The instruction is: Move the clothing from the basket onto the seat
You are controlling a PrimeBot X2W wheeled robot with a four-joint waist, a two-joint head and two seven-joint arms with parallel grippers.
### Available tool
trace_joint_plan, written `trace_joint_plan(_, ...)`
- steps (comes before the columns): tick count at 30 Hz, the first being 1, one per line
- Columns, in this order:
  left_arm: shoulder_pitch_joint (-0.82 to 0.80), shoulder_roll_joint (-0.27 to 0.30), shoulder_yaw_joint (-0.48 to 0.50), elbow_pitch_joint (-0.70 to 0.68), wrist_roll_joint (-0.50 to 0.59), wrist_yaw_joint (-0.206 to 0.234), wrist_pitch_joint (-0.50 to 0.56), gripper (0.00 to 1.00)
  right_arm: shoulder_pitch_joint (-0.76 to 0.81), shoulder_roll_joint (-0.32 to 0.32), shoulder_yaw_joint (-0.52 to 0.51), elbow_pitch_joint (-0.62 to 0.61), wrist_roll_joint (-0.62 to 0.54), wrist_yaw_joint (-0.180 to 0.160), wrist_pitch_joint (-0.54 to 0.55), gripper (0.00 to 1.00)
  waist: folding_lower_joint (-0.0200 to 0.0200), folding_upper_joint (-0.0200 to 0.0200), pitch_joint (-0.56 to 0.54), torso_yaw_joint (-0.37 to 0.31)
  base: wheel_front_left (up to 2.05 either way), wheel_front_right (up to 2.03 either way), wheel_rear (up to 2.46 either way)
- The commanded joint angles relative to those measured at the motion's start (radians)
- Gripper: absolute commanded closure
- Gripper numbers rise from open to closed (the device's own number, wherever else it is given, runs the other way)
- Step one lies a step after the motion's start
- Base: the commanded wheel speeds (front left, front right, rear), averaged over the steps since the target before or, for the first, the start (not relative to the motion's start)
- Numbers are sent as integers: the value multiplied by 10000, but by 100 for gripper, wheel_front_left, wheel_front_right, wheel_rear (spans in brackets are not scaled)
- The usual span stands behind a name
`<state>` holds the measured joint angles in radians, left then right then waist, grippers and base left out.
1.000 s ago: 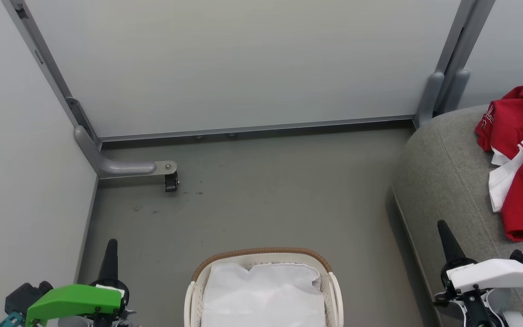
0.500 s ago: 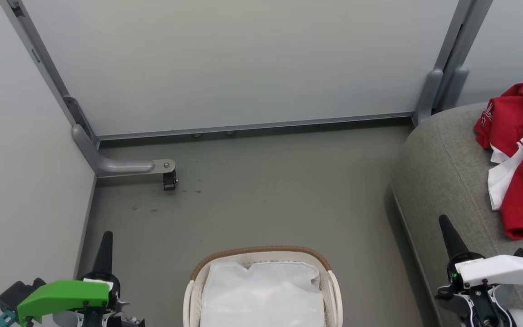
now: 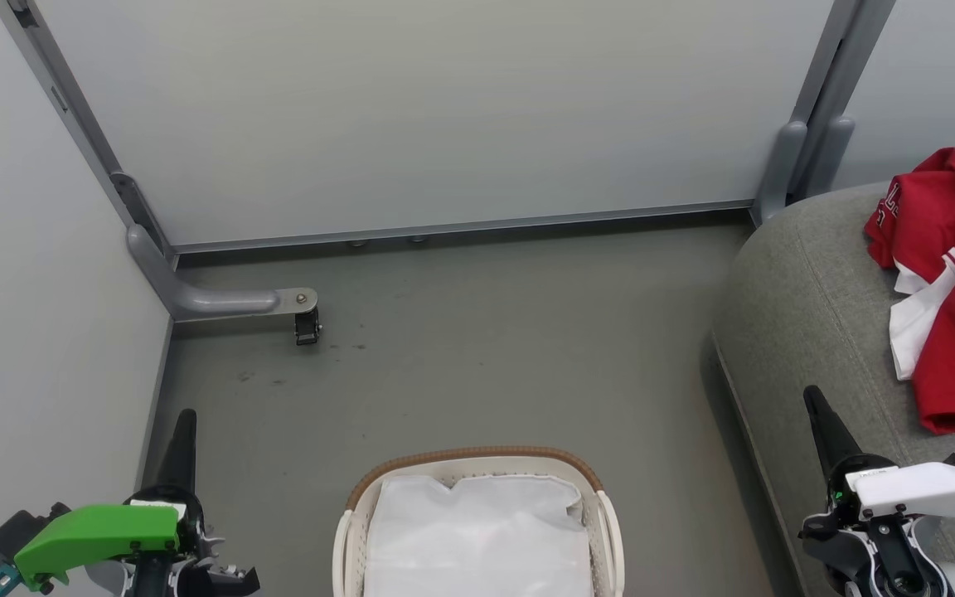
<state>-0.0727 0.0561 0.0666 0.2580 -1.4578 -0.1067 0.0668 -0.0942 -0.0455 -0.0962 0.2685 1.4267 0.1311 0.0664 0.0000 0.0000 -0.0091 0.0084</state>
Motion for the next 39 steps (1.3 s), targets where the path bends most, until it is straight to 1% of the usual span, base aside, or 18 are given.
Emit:
trace_joint_plan(1, -246, 7, 98, -96, -228, -97, 67, 100, -169, -61, -54, -97, 225, -5, 75, 100, 0, 0, 8, -5, 0, 0, 0)
trace_joint_plan(25, -445, -66, 525, -146, -1567, -280, 511, 100, -187, -75, -203, -271, 1879, -5, 516, 100, 0, 0, 119, -82, 0, 0, 0)
trace_joint_plan(39, -421, -63, 520, -141, -1559, -277, 519, 100, -183, -75, -198, -266, 1878, -4, 503, 100, 0, 0, 122, -84, 0, 0, 0)
